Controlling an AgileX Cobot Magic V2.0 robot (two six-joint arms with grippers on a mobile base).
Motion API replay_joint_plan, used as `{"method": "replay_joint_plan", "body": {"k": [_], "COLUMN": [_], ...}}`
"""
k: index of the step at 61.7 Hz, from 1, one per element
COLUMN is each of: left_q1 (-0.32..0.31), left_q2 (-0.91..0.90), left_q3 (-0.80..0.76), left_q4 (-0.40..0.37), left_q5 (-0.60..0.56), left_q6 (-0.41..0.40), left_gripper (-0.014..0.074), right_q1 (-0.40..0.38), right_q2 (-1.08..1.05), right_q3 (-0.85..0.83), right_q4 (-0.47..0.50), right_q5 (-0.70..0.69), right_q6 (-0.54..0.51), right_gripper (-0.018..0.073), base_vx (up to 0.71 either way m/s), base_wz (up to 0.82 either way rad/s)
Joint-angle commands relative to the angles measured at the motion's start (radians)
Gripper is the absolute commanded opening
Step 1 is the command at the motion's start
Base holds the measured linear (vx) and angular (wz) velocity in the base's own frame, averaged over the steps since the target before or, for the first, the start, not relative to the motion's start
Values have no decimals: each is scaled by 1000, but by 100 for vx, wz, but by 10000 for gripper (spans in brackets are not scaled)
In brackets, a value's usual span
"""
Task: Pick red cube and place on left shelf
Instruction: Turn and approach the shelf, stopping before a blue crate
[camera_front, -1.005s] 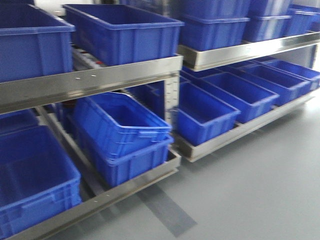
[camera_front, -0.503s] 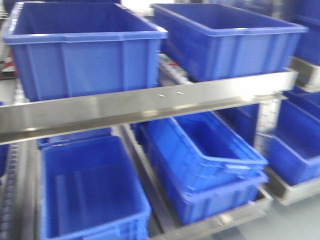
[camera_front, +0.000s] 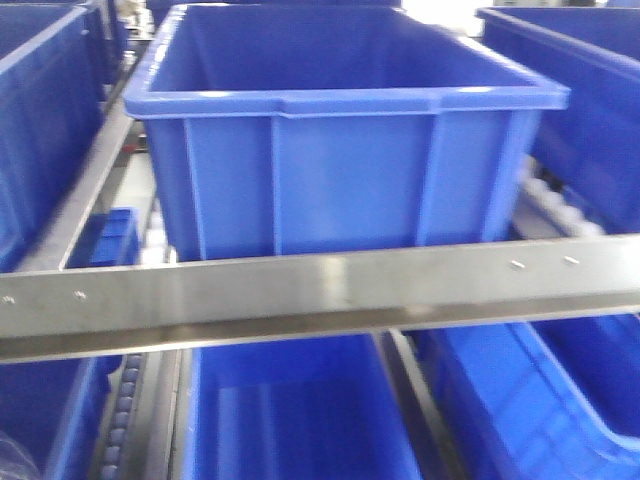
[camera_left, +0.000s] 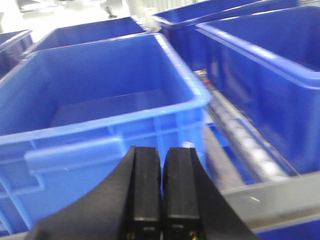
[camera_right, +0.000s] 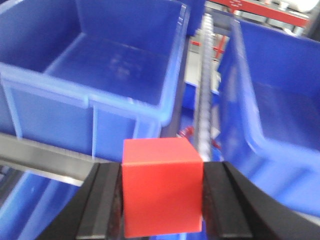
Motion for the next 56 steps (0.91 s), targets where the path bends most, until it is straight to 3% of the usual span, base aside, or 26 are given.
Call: {"method": "replay_joint_plan", "body": {"k": [1,56], "left_q1": [-7,-7], "left_q2": [0,0], "left_q3": [22,22], "left_q4": [-5,-5], "left_q5": [-90,-90], "left_q6": [1,1], "left_gripper": [106,106], "right_q1": [-7,-7], "right_q2": [4,4], "right_q3": [-29,-29], "right_q4": [-1,-1], "right_q5": [-85,-85], "right_q6": [1,1], "right_gripper": [67,67], "base_vx": [30,12], "base_wz": [28,24]}}
